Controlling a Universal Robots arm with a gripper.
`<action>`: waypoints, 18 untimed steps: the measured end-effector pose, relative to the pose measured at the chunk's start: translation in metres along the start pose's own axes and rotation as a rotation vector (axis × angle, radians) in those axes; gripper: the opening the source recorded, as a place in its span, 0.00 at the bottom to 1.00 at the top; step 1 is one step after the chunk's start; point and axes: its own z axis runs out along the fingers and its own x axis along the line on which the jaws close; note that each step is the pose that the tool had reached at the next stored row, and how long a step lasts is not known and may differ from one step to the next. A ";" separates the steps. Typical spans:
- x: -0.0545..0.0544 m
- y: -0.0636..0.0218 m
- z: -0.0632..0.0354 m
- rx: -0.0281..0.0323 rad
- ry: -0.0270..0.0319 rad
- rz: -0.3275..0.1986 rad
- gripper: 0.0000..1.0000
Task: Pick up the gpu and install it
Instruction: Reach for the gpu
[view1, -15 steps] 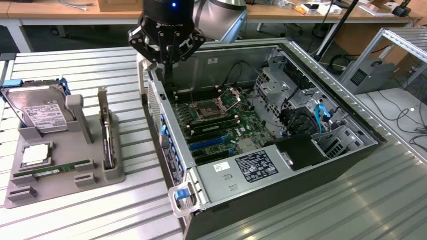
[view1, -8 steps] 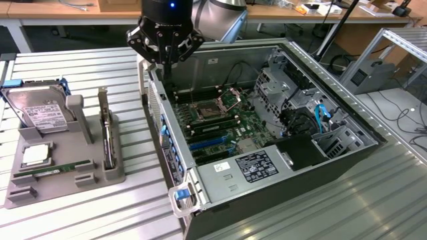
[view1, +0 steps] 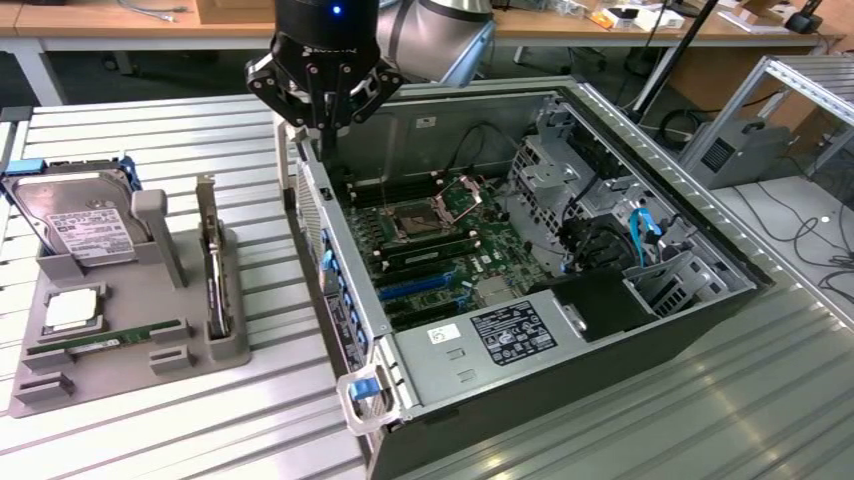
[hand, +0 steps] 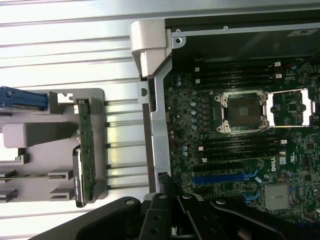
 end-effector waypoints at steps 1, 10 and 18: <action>0.001 -0.0001 0.0000 0.0000 0.0000 0.000 0.11; 0.006 -0.0005 -0.0002 0.0000 0.0000 0.000 0.11; 0.010 -0.0007 -0.0003 0.0000 0.0000 0.000 0.11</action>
